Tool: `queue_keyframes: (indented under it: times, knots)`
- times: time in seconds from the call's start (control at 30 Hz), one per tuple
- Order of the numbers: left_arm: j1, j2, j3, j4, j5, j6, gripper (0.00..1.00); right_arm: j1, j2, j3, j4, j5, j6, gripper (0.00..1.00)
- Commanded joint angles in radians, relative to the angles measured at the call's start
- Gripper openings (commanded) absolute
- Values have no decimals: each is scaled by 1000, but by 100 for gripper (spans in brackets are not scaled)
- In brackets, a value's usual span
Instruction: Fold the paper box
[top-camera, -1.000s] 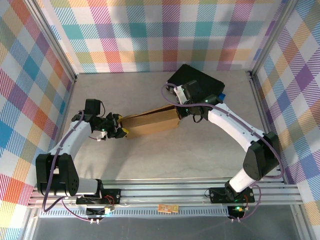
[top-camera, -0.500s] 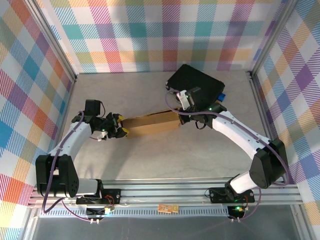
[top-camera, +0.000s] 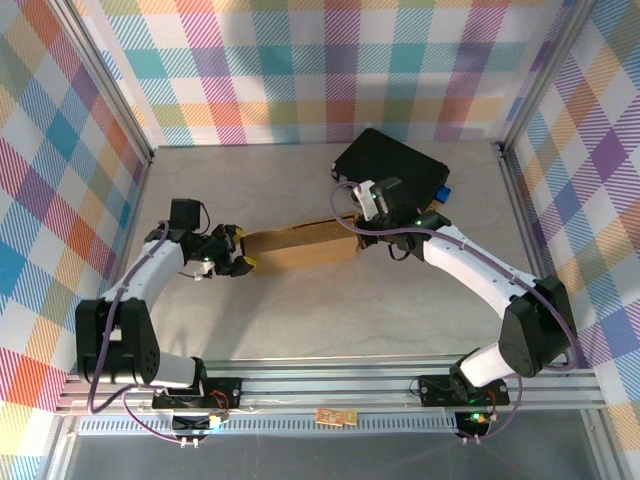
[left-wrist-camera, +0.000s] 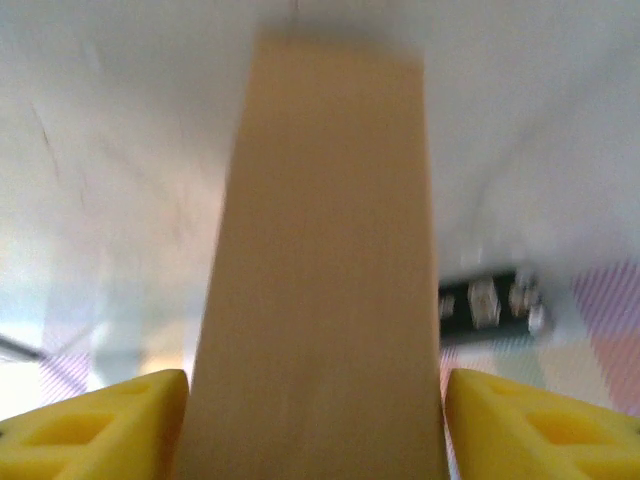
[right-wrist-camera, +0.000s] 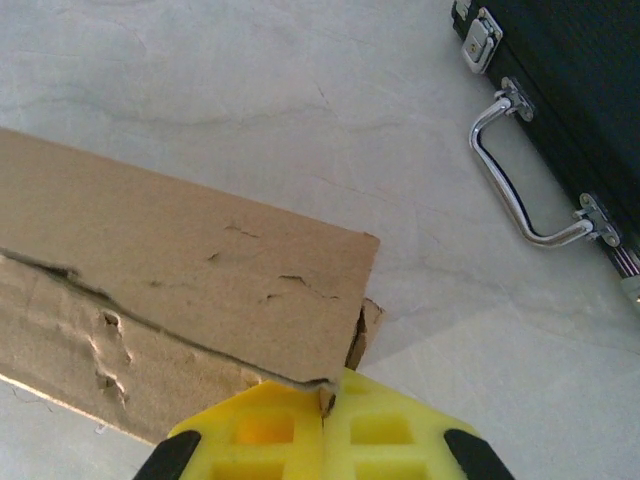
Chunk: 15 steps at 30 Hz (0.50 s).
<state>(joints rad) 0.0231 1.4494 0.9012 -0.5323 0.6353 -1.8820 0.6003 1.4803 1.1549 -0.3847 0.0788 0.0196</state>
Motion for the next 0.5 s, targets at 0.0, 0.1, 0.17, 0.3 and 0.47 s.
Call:
queue_keyframes:
  times: [0.0, 0.1, 0.17, 0.3, 0.47]
  knots:
    - [34, 26, 17, -98, -106, 127, 77, 18, 64, -27, -154, -36, 6, 0]
    - [47, 25, 51, -143, -90, 233, 88, 19, 77, -10, -161, -33, 7, 0]
    - [49, 16, 80, -182, -92, 309, 94, 19, 75, -6, -157, -33, 8, 0]
    - [57, -28, 122, -261, -120, 411, 100, 19, 78, -4, -154, -30, 2, 0]
    - [66, -126, 255, -452, -263, 595, 97, 18, 89, -1, -154, -29, 2, 0]
